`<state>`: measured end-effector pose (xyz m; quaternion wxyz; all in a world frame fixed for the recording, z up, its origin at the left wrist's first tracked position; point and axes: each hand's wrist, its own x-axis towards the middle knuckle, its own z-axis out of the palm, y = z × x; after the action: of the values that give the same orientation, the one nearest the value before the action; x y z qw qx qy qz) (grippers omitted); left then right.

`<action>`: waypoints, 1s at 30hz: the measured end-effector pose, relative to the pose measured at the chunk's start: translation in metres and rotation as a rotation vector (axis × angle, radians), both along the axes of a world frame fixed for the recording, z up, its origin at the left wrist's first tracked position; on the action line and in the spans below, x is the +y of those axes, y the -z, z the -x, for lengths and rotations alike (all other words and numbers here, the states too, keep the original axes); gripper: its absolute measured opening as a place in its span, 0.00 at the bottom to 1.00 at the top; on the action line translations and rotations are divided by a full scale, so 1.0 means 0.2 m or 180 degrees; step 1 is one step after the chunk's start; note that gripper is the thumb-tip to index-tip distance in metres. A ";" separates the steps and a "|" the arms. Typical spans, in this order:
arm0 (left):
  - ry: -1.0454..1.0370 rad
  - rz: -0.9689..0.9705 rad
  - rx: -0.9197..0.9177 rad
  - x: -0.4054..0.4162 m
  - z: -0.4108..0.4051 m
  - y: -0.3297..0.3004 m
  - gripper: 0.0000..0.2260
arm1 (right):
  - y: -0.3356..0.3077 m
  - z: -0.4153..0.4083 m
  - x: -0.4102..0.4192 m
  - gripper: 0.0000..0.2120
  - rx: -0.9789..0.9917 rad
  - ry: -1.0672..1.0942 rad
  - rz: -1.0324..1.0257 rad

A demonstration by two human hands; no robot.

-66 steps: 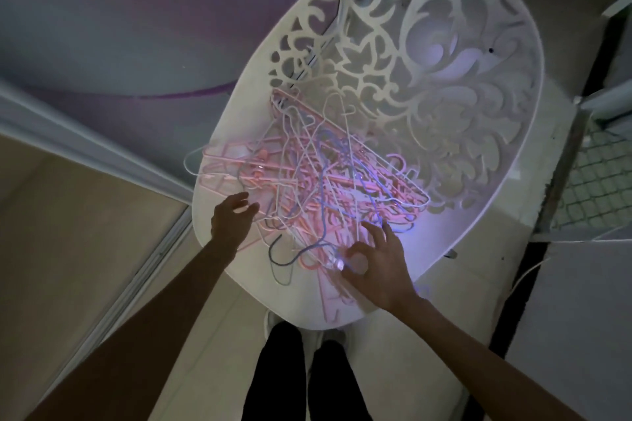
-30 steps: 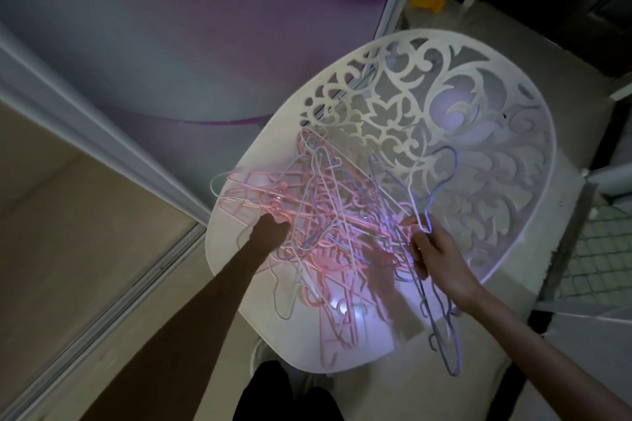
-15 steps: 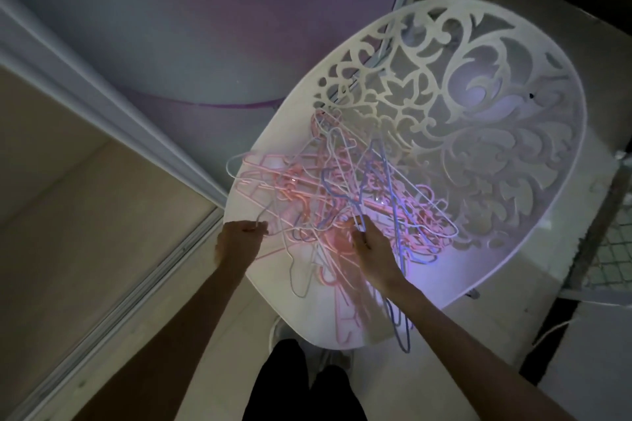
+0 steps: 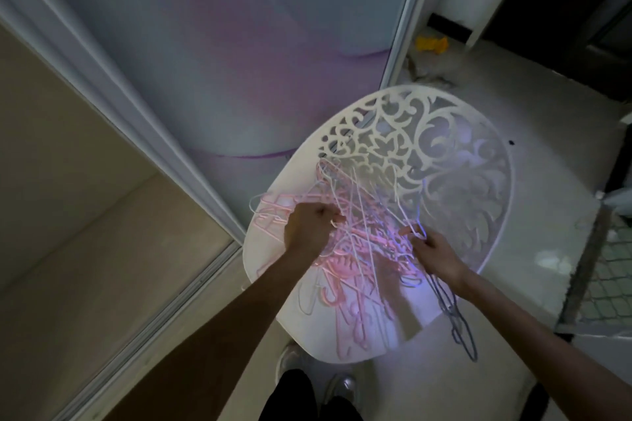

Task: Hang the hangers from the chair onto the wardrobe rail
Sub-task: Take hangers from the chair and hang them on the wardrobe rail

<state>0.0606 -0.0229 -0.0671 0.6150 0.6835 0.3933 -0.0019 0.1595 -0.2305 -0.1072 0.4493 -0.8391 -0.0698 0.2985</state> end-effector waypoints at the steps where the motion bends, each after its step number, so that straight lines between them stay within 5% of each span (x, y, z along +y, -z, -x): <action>1: -0.0003 0.0031 -0.0044 -0.01 0.00 -0.04 0.17 | -0.07 0.00 -0.01 0.08 0.0242 0.0065 -0.0124; 11: -0.0396 0.0824 -0.0332 -0.07 0.29 -0.70 0.10 | -0.84 0.35 0.12 0.14 0.1171 -0.0722 -0.0898; 15: -0.0263 0.0826 -0.0294 0.00 0.60 -0.88 0.03 | -1.06 0.66 0.28 0.14 0.1021 -0.1345 -0.0795; 19: -0.0395 0.0758 -0.0434 0.13 0.96 -1.03 0.22 | -1.18 0.98 0.50 0.17 0.0930 -0.1865 -0.0655; 23: -0.0738 0.0396 -0.0528 0.31 1.31 -1.05 0.05 | -1.27 1.31 0.68 0.18 0.0781 -0.2306 -0.0631; 30: -0.0875 0.0079 -0.0602 0.64 1.90 -1.13 0.10 | -1.35 1.80 0.99 0.12 0.0113 -0.2044 -0.0733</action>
<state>-0.3190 0.1050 0.1590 0.6521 0.6127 0.4234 0.1418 -0.2006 -0.0323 0.1622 0.4253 -0.7128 -0.3558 0.4294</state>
